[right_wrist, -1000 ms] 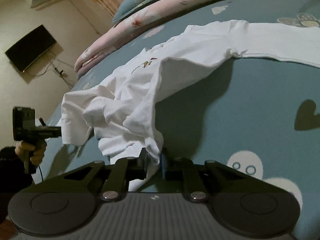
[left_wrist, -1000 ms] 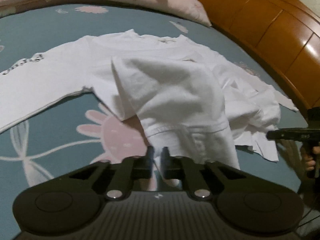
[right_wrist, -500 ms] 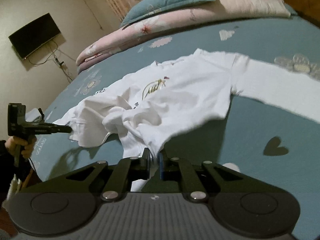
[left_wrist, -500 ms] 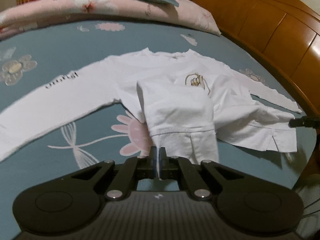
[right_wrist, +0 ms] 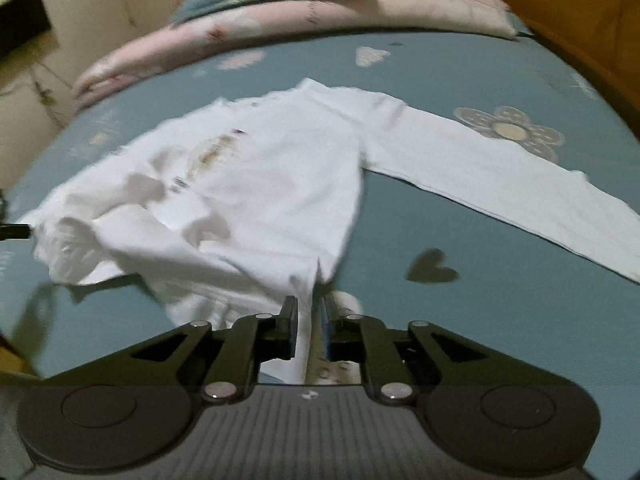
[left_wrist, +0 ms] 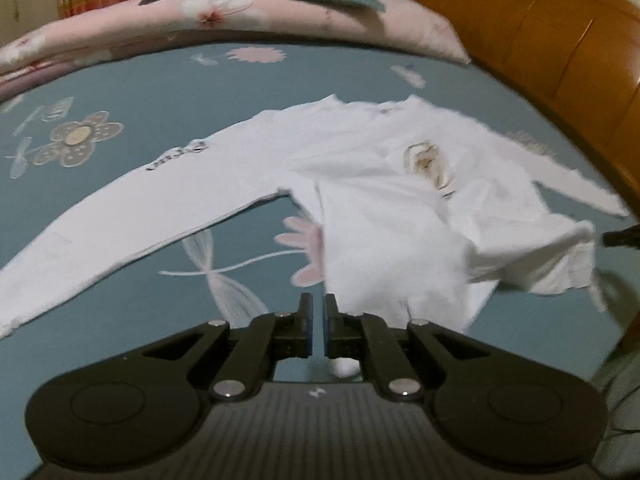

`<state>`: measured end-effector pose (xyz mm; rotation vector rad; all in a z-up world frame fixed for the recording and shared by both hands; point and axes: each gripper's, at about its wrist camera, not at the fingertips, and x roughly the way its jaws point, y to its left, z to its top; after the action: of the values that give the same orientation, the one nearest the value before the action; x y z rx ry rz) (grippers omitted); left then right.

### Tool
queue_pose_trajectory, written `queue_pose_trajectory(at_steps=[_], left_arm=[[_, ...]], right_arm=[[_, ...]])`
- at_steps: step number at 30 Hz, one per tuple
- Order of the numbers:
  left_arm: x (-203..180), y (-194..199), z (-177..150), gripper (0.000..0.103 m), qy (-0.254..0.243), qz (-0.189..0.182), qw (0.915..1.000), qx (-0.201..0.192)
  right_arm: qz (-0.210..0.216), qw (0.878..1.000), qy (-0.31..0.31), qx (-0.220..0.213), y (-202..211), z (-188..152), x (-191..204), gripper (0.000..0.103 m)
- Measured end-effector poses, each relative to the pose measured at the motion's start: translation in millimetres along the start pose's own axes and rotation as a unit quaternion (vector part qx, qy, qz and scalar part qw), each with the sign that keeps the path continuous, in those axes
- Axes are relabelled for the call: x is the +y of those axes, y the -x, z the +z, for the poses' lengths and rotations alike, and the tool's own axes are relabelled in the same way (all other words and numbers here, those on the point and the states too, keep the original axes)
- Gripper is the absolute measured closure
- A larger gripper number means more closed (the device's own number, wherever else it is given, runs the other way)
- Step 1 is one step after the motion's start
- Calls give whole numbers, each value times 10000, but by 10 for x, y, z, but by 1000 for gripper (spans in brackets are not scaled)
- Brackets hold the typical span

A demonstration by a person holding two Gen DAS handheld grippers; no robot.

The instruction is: Fold clothes

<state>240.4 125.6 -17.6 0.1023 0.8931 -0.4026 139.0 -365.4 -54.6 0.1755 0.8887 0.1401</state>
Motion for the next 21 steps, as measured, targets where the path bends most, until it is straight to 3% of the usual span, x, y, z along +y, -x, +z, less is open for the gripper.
queue_pose_trajectory(at_steps=[4,8,13,19,21], left_arm=[[-45,20,11,90,-201,236,9995,-37],[-411,46,-3,86,-904,-67,9959,-74],[-1018,-168,-96,84,-1739,-743,9819,121],[-1449,-482,-157,83,-2514,-937,9628,305],[-1500,-588,-143,75,-2677,-918,9586,324]], right_arm=[[67,9992,341,-197,103,-42,188,86],[594,9933,953,-263,92,-20,589,86],[1189,9794,1629,-74,-251,-20,1140,86],[1075,9721,2081,158,-819,107,1459,86],[991,9722,2113,206,-959,184,1451,86]])
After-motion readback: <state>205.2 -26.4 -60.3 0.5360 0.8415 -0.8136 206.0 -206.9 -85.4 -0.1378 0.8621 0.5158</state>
